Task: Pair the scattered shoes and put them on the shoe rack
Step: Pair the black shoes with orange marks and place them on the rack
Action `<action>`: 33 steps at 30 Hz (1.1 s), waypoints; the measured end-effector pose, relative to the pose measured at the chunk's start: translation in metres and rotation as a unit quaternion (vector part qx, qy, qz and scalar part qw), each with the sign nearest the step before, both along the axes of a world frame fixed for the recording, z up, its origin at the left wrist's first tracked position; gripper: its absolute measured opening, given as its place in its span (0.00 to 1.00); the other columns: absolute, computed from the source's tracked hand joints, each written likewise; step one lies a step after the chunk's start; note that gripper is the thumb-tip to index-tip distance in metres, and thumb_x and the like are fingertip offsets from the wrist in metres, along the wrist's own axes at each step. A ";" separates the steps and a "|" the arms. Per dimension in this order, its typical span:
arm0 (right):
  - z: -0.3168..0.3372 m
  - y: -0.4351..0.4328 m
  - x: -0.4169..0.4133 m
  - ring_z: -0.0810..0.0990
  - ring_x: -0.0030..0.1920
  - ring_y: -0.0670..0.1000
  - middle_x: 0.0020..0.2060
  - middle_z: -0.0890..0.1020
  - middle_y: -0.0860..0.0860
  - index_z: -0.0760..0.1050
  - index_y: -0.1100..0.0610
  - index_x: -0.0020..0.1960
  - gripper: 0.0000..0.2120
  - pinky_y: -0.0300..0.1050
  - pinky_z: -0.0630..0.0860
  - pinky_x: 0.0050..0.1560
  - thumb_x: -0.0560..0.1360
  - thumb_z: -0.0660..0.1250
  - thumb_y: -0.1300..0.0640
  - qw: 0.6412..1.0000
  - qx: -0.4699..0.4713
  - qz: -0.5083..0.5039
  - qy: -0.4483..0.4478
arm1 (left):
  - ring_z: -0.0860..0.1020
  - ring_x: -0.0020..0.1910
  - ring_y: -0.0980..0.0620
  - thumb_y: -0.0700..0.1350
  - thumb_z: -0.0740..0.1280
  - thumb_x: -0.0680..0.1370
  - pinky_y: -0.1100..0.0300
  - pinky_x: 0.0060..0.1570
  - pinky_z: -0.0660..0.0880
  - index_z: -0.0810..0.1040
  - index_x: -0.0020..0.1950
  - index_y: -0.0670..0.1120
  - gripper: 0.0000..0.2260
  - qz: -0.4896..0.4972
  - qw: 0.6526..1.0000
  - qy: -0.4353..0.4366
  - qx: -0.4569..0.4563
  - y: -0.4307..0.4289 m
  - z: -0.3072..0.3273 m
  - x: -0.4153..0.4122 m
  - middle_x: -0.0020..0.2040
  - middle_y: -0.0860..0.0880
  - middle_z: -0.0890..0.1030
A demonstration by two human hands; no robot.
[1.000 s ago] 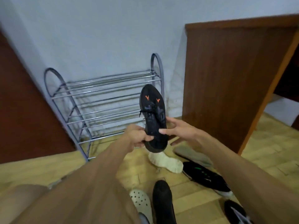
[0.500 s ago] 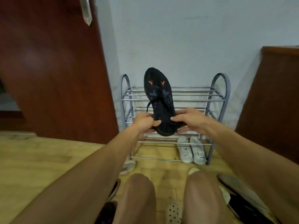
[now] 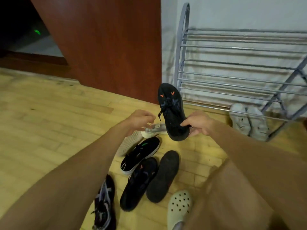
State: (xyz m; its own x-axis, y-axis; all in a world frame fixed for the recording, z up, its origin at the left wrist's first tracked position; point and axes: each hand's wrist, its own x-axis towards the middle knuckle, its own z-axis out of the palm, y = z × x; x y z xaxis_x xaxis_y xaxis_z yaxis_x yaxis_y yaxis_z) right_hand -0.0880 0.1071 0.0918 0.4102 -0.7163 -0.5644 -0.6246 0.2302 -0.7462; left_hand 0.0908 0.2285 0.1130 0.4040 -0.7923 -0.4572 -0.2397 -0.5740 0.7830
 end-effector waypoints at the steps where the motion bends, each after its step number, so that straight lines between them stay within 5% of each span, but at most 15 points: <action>1: -0.013 0.006 0.008 0.82 0.45 0.59 0.48 0.79 0.59 0.74 0.66 0.59 0.14 0.54 0.81 0.49 0.74 0.69 0.66 1.000 0.012 -0.007 0.003 | 0.81 0.48 0.50 0.48 0.65 0.79 0.55 0.52 0.76 0.77 0.57 0.45 0.10 0.002 1.000 -0.004 0.018 0.008 -0.014 0.007 0.57 0.46 0.81; 5: -0.068 0.028 0.041 0.81 0.54 0.63 0.56 0.79 0.61 0.73 0.67 0.63 0.20 0.56 0.82 0.48 0.73 0.70 0.67 0.998 0.054 -0.034 0.008 | 0.79 0.47 0.51 0.45 0.64 0.79 0.64 0.38 0.71 0.76 0.63 0.42 0.14 0.025 0.997 0.009 0.078 0.045 -0.083 0.020 0.55 0.46 0.79; 8: -0.110 0.049 0.055 0.78 0.60 0.64 0.64 0.76 0.61 0.71 0.65 0.66 0.23 0.58 0.81 0.52 0.72 0.71 0.66 0.995 0.093 -0.033 0.033 | 0.77 0.56 0.47 0.45 0.62 0.80 0.60 0.49 0.70 0.76 0.61 0.43 0.11 0.006 0.990 0.006 0.142 0.076 -0.133 0.017 0.55 0.46 0.76; 12: -0.152 0.066 0.053 0.76 0.63 0.65 0.65 0.75 0.61 0.70 0.65 0.68 0.24 0.60 0.80 0.54 0.73 0.71 0.67 0.991 0.122 -0.012 0.057 | 0.65 0.72 0.43 0.51 0.61 0.80 0.43 0.65 0.69 0.59 0.76 0.49 0.26 -0.077 0.950 0.062 0.296 0.111 -0.183 0.022 0.75 0.47 0.64; 15: -0.166 0.069 0.045 0.78 0.60 0.63 0.64 0.76 0.59 0.71 0.64 0.67 0.24 0.57 0.81 0.51 0.72 0.71 0.66 0.992 0.098 0.005 0.077 | 0.66 0.72 0.44 0.55 0.63 0.79 0.45 0.64 0.71 0.55 0.77 0.52 0.30 -0.115 0.922 0.036 0.367 0.125 -0.202 0.040 0.76 0.47 0.63; 18: -0.175 0.071 0.033 0.82 0.50 0.60 0.61 0.79 0.58 0.73 0.63 0.65 0.22 0.53 0.83 0.47 0.72 0.72 0.62 0.992 0.082 0.022 0.095 | 0.69 0.69 0.43 0.55 0.64 0.78 0.47 0.63 0.71 0.56 0.77 0.50 0.30 -0.120 0.921 0.006 0.371 0.126 -0.217 0.045 0.74 0.45 0.66; 25: -0.187 0.072 0.010 0.81 0.55 0.61 0.61 0.78 0.59 0.74 0.65 0.64 0.20 0.55 0.83 0.49 0.73 0.71 0.63 0.991 0.103 0.006 0.083 | 0.67 0.69 0.38 0.56 0.75 0.66 0.43 0.67 0.68 0.54 0.75 0.43 0.45 -0.025 0.937 -0.023 0.348 0.160 -0.301 0.013 0.71 0.40 0.66; 33: -0.185 0.077 -0.002 0.81 0.56 0.62 0.64 0.76 0.59 0.69 0.63 0.69 0.25 0.50 0.82 0.39 0.74 0.70 0.63 0.988 0.135 0.003 0.079 | 0.75 0.61 0.40 0.47 0.75 0.70 0.51 0.55 0.75 0.67 0.66 0.37 0.31 0.037 0.936 -0.100 0.337 0.172 -0.302 -0.009 0.62 0.40 0.75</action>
State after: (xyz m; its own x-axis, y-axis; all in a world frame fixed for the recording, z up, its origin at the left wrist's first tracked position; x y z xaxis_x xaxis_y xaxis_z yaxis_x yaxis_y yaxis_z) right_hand -0.0899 0.1845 -0.0932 0.3065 -0.5283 -0.7918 -0.7302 0.4031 -0.5516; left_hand 0.0820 0.4001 -0.1893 0.5773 -0.3184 -0.7519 -0.2831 -0.9418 0.1814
